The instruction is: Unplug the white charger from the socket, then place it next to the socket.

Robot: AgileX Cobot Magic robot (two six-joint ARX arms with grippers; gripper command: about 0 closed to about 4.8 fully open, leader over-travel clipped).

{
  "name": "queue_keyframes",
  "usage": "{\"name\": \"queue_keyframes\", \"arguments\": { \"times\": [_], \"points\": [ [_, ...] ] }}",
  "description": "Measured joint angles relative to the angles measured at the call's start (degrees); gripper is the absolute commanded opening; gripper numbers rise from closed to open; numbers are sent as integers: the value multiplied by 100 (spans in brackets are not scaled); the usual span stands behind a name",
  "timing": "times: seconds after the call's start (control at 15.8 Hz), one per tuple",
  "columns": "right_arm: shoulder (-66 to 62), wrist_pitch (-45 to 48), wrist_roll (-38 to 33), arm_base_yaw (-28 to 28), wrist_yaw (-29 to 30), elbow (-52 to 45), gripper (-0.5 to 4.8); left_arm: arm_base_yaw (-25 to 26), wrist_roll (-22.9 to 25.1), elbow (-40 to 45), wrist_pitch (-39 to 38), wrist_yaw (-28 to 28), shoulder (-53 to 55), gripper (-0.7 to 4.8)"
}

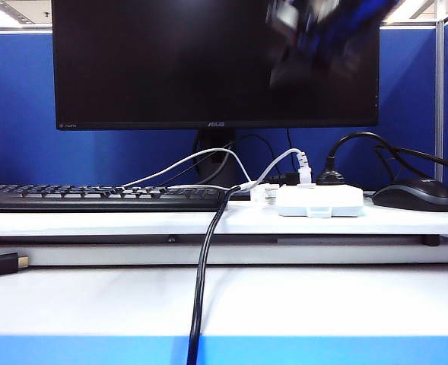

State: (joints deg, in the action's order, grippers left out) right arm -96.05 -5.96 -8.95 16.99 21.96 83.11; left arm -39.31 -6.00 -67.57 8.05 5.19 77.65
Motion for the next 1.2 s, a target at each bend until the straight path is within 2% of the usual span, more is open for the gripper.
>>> {"name": "queue_keyframes", "arguments": {
  "times": [0.13, 0.25, 0.32, 0.51, 0.63, 0.7, 0.89, 1.01, 1.2],
  "points": [
    [664, -275, 151, 0, -17, 0, -6, 0, 94, -4, 37, -2, -372, -4],
    [1873, -603, 306, 0, -28, 4, -6, -2, 612, 0, -310, -26, -1130, -5],
    [2293, -857, 413, 0, -33, 4, -6, -2, 645, -2, -446, -24, -1447, -5],
    [3248, -1827, 1047, 0, -251, -11, -6, -2, 649, -11, -1316, -251, -2433, -5],
    [3818, -2181, 1182, 0, -319, -380, -6, -2, 662, -7, -2371, -507, -3003, -5],
    [4503, -2048, 1187, 0, -332, -1123, -6, -2, 791, -7, -3405, -555, -3491, -5],
    [5482, -1676, 1182, 0, -289, -2496, -6, -4, 925, 188, -4597, -649, -4205, -5],
    [6269, -1228, 1062, 0, -313, -3803, -6, -2, 925, 802, -4719, -651, -4898, -4],
    [7176, -282, 767, 0, -704, -5333, -6, -4, 859, 1862, -4721, -649, -5455, -5]
  ]
}}
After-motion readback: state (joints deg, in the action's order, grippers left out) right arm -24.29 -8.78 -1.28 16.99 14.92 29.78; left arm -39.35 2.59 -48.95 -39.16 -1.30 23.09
